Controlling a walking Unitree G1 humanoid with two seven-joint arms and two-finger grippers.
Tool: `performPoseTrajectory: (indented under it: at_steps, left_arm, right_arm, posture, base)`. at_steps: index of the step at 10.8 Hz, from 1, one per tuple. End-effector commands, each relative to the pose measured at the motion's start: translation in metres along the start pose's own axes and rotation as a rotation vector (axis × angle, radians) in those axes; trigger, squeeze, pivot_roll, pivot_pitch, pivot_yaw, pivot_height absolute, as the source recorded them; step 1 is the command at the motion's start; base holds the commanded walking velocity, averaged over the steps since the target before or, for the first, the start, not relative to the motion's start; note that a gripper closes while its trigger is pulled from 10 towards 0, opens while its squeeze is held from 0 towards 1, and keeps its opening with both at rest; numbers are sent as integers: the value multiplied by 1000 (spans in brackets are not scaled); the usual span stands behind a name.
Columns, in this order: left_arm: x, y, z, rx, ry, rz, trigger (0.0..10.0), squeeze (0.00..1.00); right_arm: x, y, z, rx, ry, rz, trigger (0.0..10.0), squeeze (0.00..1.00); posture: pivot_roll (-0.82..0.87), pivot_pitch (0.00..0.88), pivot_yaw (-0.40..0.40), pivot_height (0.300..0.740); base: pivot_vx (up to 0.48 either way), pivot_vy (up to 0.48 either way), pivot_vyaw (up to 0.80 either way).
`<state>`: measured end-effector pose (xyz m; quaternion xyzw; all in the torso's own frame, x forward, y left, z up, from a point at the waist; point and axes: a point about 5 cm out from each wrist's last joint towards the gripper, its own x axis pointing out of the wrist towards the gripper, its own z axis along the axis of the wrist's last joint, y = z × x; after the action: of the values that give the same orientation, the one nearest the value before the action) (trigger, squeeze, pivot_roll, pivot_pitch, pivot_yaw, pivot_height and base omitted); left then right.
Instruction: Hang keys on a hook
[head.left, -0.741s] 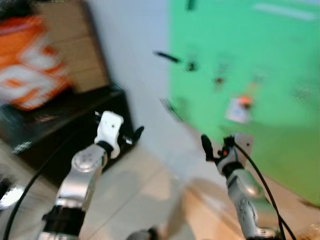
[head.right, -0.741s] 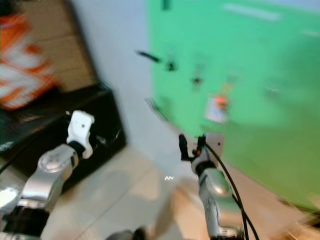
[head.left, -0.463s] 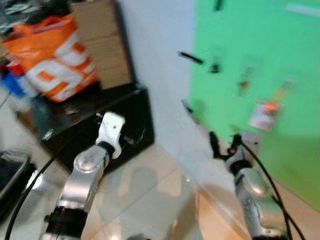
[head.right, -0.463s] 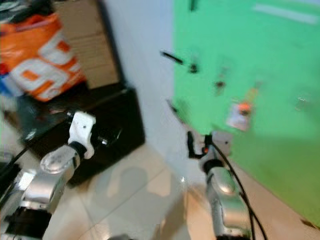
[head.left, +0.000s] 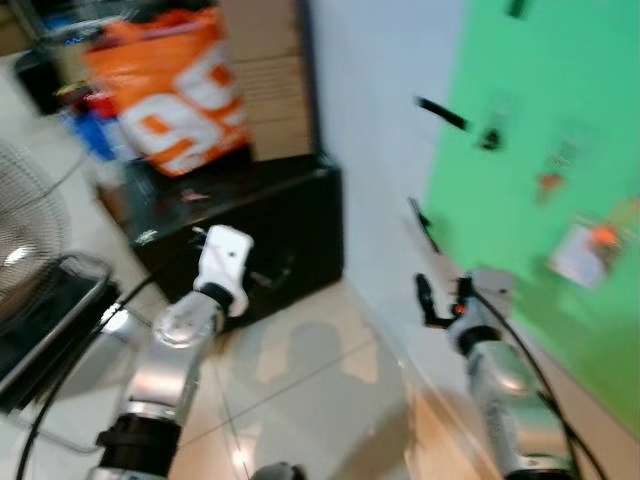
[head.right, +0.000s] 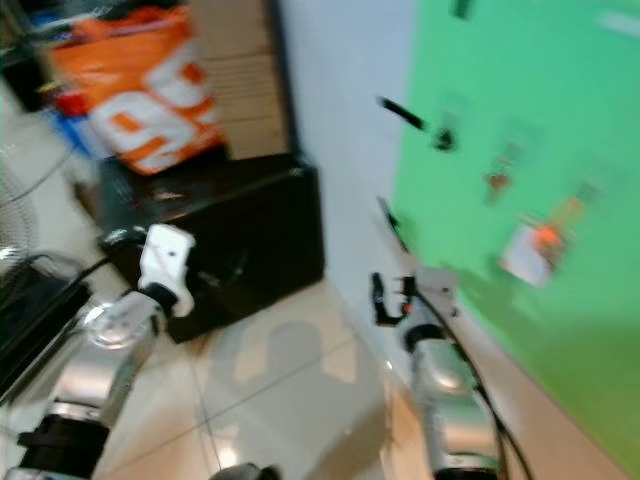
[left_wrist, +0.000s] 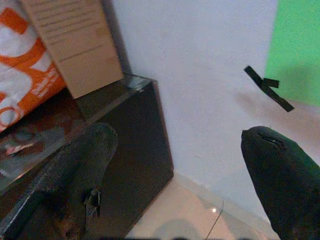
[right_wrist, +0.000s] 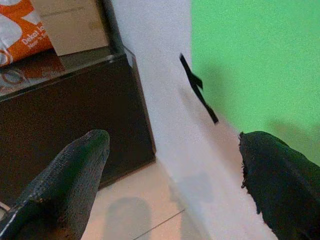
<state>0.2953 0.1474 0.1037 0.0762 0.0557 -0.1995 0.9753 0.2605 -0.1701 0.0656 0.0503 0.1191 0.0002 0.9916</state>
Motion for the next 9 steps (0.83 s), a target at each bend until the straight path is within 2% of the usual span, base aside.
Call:
performPoseTrajectory:
  at_steps: [1,4,6,9]
  left_arm:
    - [-4,8,2,22,5,30,10000,0]
    - [-6,10,0,5,6,51,10000,0]
    - [-5,12,1,3,3,53,10000,0]
    - [-1,11,2,-3,8,38,10000,0]
  right_arm:
    - [3,12,4,1,-21,43,10000,1000]
    - [7,13,7,-14,-24,57,10000,1000]
    - [7,15,6,-24,-22,63,10000,1000]
    - [5,17,0,-17,-6,47,10000,1000]
  posture:
    - [-97,0,45,740]
    - [-98,0,38,740]
    - [-108,0,48,740]
    - [-120,0,71,740]
  base:
    - [244,0,569]
    - [0,0,573]
    - [289,0,563]
    - [330,0,0]
